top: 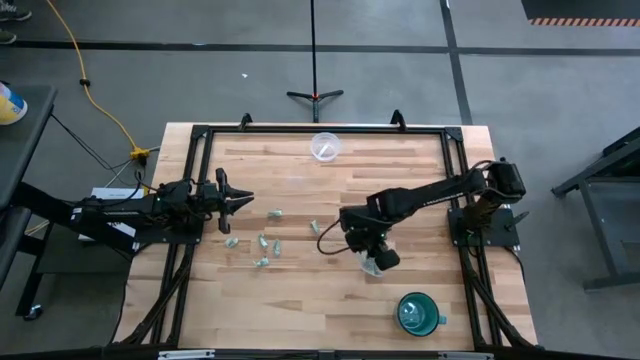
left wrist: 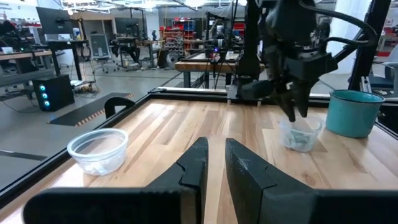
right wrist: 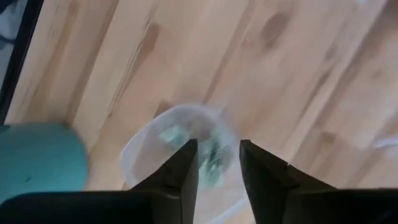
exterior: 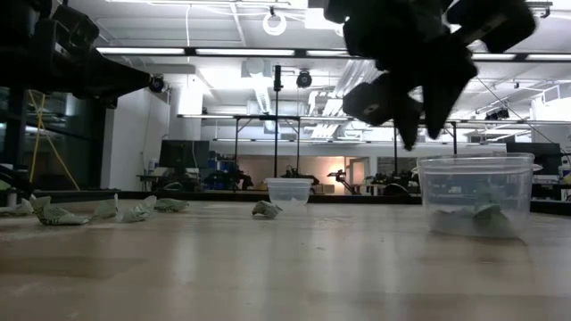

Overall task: Pick and place Stevia / Truvia into bins
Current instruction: Put the light green stevia packet into the bottom transparent container, then put the light green stevia packet into the top transparent container

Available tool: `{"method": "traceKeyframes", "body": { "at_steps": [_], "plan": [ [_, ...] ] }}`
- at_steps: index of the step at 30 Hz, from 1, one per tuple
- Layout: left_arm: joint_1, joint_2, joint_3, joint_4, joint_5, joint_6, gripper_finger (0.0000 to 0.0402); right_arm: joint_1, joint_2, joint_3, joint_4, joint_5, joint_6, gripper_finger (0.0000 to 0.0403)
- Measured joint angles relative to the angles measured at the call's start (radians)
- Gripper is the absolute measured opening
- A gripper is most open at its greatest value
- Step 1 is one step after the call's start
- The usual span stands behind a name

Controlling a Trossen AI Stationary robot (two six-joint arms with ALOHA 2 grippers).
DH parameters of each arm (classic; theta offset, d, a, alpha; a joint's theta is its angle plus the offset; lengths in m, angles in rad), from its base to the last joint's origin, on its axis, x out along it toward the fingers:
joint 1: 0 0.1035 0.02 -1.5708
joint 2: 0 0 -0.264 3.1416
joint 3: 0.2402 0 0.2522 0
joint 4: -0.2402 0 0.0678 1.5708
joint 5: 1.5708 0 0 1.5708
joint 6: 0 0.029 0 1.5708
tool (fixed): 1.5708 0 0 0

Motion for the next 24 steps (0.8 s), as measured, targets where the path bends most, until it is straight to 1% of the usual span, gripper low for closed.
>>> {"method": "traceKeyframes", "body": {
  "at_steps": [3,5,7,9,11,14,17,20,21,24],
  "plan": [
    [0.000,0.000,0.000,0.000,0.000,0.000,0.0092,-0.024,0.000,0.000,0.050,0.000,0.003,0.0113],
    [0.000,0.000,0.000,0.000,0.000,-0.001,0.0092,-0.035,0.000,0.000,0.093,0.000,0.005,0.0109],
    [0.000,0.000,0.000,0.000,0.000,-0.003,0.0092,-0.044,-0.005,-0.019,0.172,0.008,0.013,0.0101],
    [0.000,0.000,0.000,0.000,0.000,-0.003,0.0092,-0.053,-0.024,-0.070,0.307,0.067,0.032,0.0091],
    [0.000,0.000,0.000,0.000,0.000,-0.003,0.0092,-0.066,-0.051,-0.138,0.496,0.129,0.072,0.0079],
    [0.000,0.000,0.000,0.000,0.001,-0.002,0.0092,-0.093,-0.106,-0.246,0.688,0.178,0.144,0.0063],
    [0.000,0.000,0.000,0.000,0.005,-0.002,0.0092,-0.116,-0.205,-0.367,0.822,0.268,0.233,0.0046],
    [0.000,0.000,0.000,0.000,0.005,-0.001,0.0092,-0.122,-0.351,-0.515,0.980,0.374,0.267,0.0032],
    [0.000,0.000,0.000,0.000,0.005,-0.001,0.0092,-0.122,-0.407,-0.569,1.032,0.396,0.267,0.0028],
    [0.000,0.000,0.000,0.000,0.005,0.000,0.0092,-0.108,-0.586,-0.714,1.142,0.413,0.276,0.0019]
  ]
}}
